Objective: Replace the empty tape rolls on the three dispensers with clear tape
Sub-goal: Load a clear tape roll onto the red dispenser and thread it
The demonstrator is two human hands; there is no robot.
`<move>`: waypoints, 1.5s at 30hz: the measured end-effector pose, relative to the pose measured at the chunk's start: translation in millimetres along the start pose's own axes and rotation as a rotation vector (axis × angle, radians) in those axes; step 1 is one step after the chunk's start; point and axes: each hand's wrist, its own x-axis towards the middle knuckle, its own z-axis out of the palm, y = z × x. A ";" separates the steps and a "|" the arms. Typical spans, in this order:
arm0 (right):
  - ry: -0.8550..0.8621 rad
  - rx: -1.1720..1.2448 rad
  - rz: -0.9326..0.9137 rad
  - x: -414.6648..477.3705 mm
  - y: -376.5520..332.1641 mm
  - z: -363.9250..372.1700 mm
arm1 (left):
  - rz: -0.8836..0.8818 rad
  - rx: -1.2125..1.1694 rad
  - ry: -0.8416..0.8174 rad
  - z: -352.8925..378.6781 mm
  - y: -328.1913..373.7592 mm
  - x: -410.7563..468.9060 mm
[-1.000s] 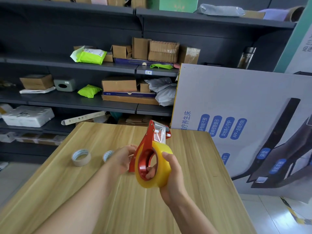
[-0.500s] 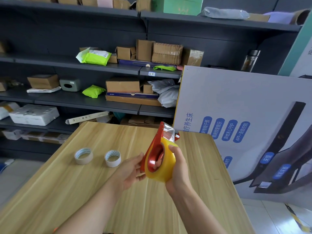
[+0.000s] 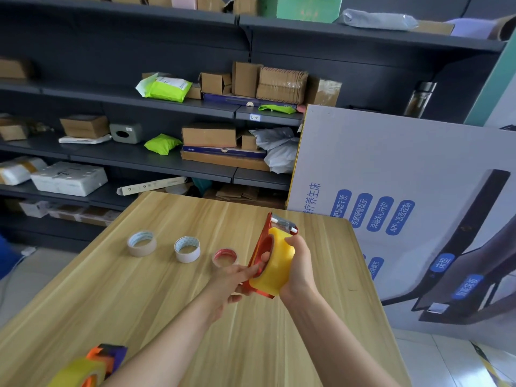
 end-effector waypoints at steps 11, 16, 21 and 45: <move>0.073 -0.368 -0.063 -23.5 43.6 -28.6 | -0.256 -0.049 0.125 26.8 -58.9 -39.2; 0.090 -0.474 -0.086 -36.3 75.6 -33.3 | -0.361 -0.057 0.094 21.2 -84.7 -55.4; 0.110 -0.477 0.031 -48.7 105.6 -38.9 | -0.477 -0.076 0.073 7.5 -109.3 -77.9; 0.129 -0.775 0.223 -70.5 215.5 -84.4 | -0.767 -0.198 0.140 2.5 -214.5 -111.0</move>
